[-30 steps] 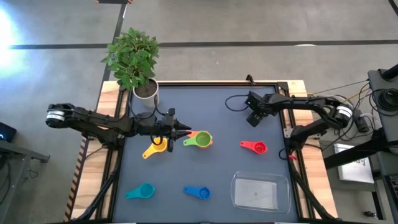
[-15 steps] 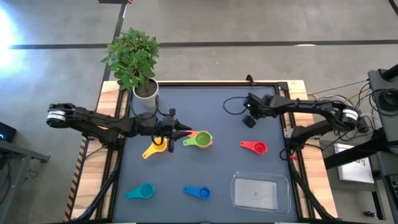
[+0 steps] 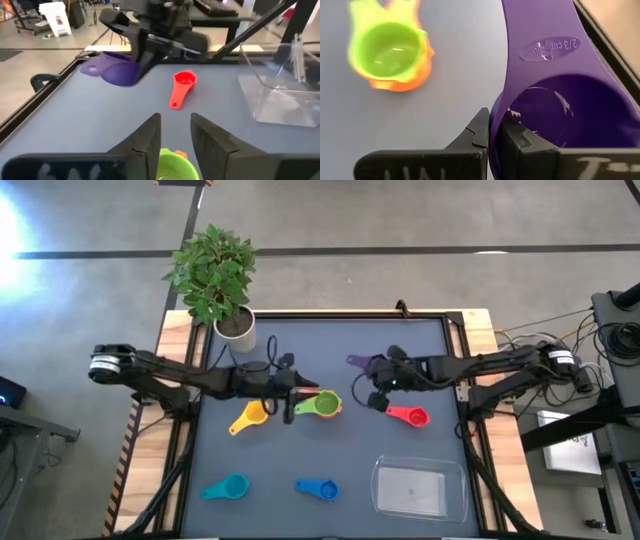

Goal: Nest measuring cups in basket
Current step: Stack the purple measuring cup on top of the green measuring cup

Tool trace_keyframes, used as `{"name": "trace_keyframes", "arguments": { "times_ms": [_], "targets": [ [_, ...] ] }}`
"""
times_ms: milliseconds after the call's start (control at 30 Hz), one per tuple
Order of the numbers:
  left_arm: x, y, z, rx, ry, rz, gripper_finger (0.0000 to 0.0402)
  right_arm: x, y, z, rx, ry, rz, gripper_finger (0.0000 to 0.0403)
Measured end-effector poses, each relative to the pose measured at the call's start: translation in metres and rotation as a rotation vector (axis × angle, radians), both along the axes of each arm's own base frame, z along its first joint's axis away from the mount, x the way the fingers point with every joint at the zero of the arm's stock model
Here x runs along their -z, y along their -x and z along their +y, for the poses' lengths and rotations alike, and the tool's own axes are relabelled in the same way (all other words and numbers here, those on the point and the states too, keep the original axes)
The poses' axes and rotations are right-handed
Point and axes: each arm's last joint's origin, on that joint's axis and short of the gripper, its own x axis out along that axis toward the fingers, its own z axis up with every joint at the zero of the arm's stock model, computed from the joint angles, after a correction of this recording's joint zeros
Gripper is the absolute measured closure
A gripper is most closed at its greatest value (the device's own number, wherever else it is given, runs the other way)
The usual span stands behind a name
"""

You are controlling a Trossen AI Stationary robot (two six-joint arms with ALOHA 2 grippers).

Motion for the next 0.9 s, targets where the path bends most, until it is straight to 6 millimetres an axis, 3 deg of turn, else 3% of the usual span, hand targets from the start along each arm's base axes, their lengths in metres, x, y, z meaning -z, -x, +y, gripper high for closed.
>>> {"name": "trace_keyframes", "arguments": {
  "times_ms": [167, 433, 700, 900],
  "targets": [
    [-0.007, -0.016, 0.001, -0.014, -0.044, 0.086, 0.0250, 0.005, -0.016, 0.013, -0.047, 0.000, 0.017, 0.0394],
    [-0.016, -0.049, 0.004, -0.076, -0.199, 0.263, 0.0171, 0.025, -0.045, 0.016, -0.082, 0.007, 0.113, 0.0394],
    [0.004, -0.067, 0.006, -0.085, -0.254, 0.381, 0.0163, 0.037, -0.065, 0.019, -0.138, -0.027, 0.155, 0.0394],
    [0.008, -0.068, 0.011, -0.104, -0.249, 0.391, 0.0164, 0.028, -0.073, 0.024, -0.179, -0.028, 0.098, 0.0394]
  ]
}}
